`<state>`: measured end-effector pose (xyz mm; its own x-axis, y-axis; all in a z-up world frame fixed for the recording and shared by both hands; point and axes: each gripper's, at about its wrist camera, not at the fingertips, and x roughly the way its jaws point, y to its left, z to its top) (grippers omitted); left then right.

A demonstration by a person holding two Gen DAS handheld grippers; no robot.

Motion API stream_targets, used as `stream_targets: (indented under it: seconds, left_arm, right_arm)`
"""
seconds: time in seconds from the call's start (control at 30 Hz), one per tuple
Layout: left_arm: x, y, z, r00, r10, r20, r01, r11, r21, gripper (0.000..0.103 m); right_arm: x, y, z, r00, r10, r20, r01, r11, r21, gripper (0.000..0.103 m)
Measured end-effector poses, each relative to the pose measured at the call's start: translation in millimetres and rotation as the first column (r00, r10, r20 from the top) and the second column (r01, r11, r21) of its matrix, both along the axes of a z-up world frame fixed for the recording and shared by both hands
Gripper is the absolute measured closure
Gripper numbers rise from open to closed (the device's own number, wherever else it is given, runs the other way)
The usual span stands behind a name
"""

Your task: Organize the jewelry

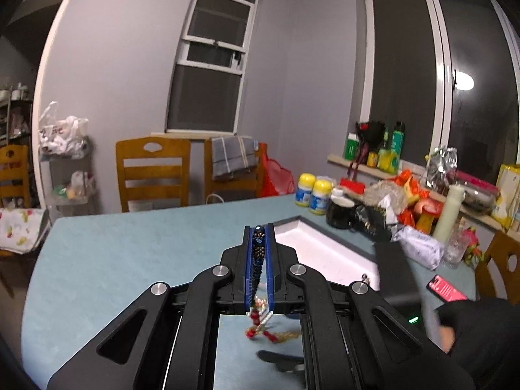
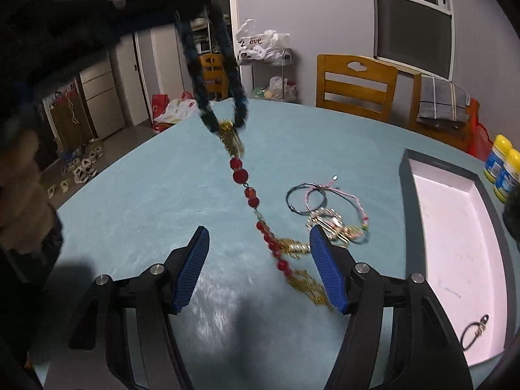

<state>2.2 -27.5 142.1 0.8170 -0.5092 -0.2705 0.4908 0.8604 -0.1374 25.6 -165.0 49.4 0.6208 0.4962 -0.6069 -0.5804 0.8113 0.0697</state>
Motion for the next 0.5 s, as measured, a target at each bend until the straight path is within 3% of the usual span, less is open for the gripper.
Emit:
stream_targets:
  seconds: [0.1, 0.17, 0.2, 0.23, 0.27, 0.37, 0.5]
  left_arm:
    - [-4.3, 3.9, 4.7, 1.000, -0.013, 0.009, 0.014, 1.000, -0.025, 0.096]
    - [-6.1, 6.7, 7.4, 1.000, -0.015, 0.016, 0.015, 0.999, -0.037, 0.096]
    - [-6.3, 8.3, 8.7, 1.000, -0.027, 0.013, 0.028, 0.999, -0.047, 0.096]
    - [-6.0, 9.9, 9.0, 1.000, -0.025, 0.013, 0.025, 0.998, -0.051, 0.096]
    - [-6.1, 11.6, 8.9, 1.000, -0.017, 0.016, 0.018, 0.999, -0.051, 0.096]
    - [-3.0, 15.7, 6.4, 1.000, 0.003, 0.008, -0.003, 0.999, -0.048, 0.096]
    - [3.0, 20.1, 2.3, 1.000, 0.028, -0.011, -0.028, 0.999, -0.042, 0.096]
  right_arm:
    - [8.7, 6.8, 1.9, 1.000, 0.002, 0.010, -0.003, 1.000, 0.030, 0.041]
    - [16.0, 11.5, 2.2, 1.000, 0.007, 0.010, -0.007, 0.999, 0.039, 0.053]
    - [19.3, 15.1, 0.6, 1.000, 0.015, 0.002, -0.015, 0.999, 0.034, 0.068]
    - [20.6, 17.4, -1.6, 1.000, 0.020, -0.006, -0.020, 0.999, 0.026, 0.096]
    - [21.1, 17.6, -3.6, 1.000, 0.017, -0.011, -0.017, 1.000, 0.019, 0.102]
    - [18.8, 10.9, -7.5, 1.000, 0.020, -0.011, -0.020, 1.000, 0.013, 0.103]
    - [20.3, 6.1, -12.5, 0.995, 0.034, -0.096, -0.031, 0.999, 0.031, 0.102]
